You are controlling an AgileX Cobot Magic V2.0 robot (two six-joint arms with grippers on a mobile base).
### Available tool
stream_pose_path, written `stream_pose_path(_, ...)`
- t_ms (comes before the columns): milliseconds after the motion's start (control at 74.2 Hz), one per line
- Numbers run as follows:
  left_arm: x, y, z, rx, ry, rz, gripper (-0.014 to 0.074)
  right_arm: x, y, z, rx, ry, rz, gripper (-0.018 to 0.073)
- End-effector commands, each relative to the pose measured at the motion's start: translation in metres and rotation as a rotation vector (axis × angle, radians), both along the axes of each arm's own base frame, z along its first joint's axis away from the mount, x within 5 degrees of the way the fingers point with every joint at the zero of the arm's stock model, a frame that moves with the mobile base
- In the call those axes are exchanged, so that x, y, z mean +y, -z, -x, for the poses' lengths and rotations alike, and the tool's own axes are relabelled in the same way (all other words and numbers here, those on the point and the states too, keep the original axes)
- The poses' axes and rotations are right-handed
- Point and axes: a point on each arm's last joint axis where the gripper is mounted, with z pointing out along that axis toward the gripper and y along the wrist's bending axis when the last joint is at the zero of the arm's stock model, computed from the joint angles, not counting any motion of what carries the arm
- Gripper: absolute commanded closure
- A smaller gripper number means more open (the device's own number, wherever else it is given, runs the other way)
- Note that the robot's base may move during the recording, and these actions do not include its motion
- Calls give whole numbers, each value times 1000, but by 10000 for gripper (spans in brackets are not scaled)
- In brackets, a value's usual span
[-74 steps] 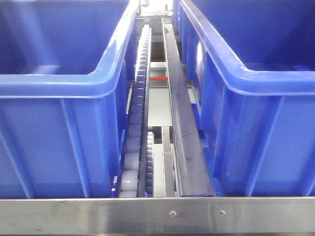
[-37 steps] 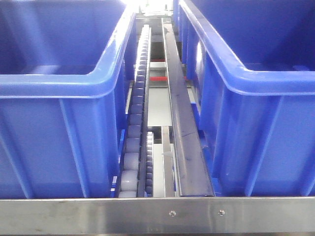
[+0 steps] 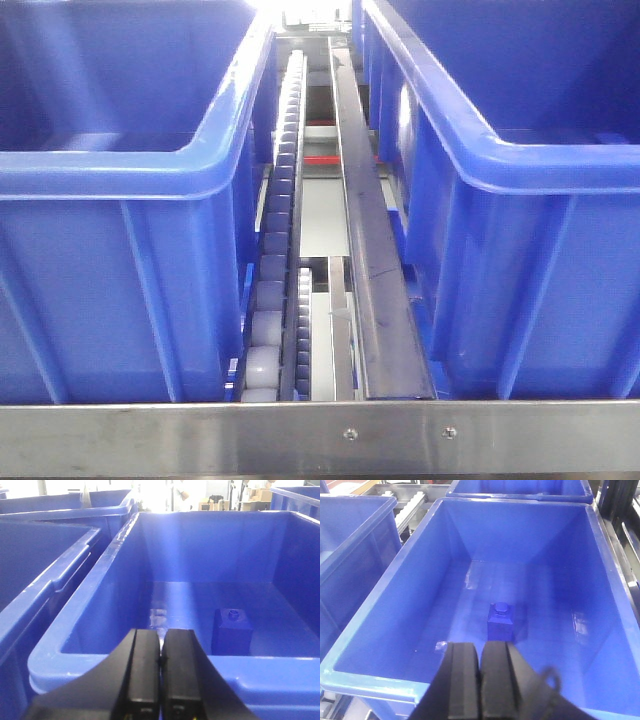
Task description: Pick and sort blue part to right shelf
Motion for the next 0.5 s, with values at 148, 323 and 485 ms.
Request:
stream_pose_path(148, 0, -2, 2, -96, 4, 4, 471, 2, -10, -7, -130, 8, -12, 500)
stream_pose_path(323, 0, -2, 2, -96, 4, 4, 471, 2, 16, -23, -193, 124, -5, 500)
stream_pose_path(485, 0, -2, 1, -94, 4, 4, 471, 0, 56, -29, -289, 186, -2, 500)
